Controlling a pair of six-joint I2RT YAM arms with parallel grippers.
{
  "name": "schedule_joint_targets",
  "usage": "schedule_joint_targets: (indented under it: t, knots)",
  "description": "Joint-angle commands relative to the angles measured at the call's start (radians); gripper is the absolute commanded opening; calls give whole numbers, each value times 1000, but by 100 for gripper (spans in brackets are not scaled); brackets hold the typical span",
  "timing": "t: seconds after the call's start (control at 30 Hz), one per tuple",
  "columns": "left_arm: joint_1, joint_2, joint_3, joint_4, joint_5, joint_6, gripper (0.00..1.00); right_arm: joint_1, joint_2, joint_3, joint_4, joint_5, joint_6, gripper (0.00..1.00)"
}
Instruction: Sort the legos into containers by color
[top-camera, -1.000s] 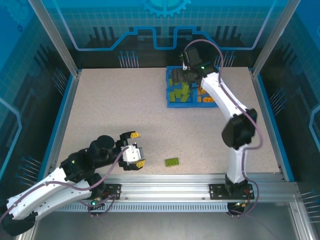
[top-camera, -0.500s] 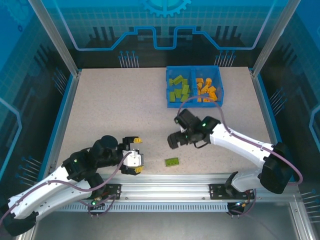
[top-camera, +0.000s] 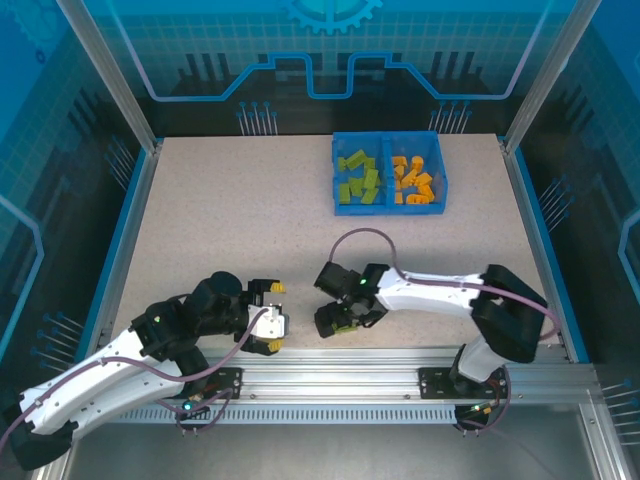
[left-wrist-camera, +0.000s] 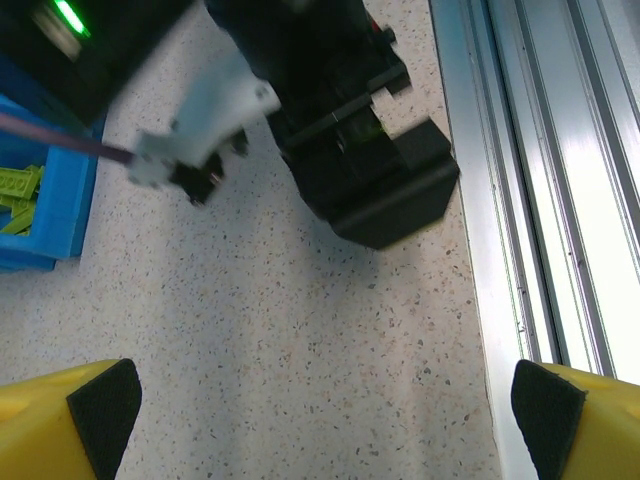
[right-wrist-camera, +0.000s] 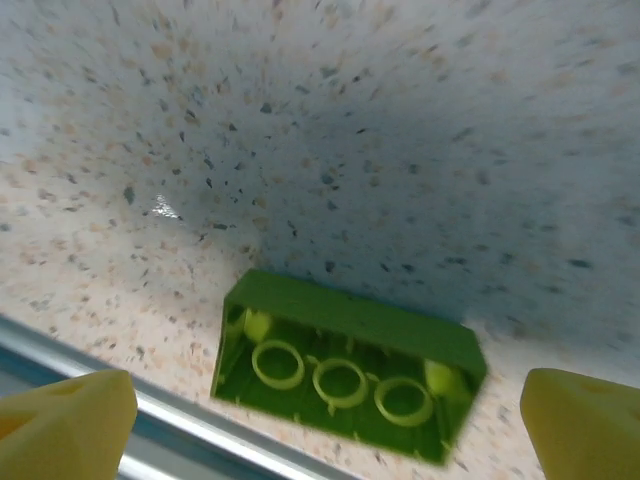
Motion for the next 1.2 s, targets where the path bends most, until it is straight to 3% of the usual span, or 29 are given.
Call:
schedule_joint_targets:
  t: [0.0, 0.17, 0.3, 0.57, 0.8, 0.9, 1.03, 1.17]
  knots:
    - [8, 0, -11, -13, 34, 12, 99, 34, 73, 51, 9, 7, 40, 96]
    - [8, 0, -11, -29, 21, 27, 99, 36, 145, 92, -72, 70, 83, 67]
    - [8, -3, -13, -24, 29, 28, 99, 35, 119, 72, -65, 71, 100, 56]
    - [12, -36, -22, 69, 5, -51, 99, -15, -74, 64, -50, 116, 87, 53]
    - [95, -43, -11, 226, -23, -236, 99, -248, -229, 171, 1, 165, -111, 52]
    - [141, -42, -5, 290, -48, -347, 99, -387, -196, 288, 17, 161, -206, 52]
    - [165, -31, 5, 326, -111, -451, 99, -531, -40, 475, 46, 146, -289, 52]
    - [167, -11, 21, 305, -154, -468, 99, -601, 166, 663, 98, 196, -329, 52]
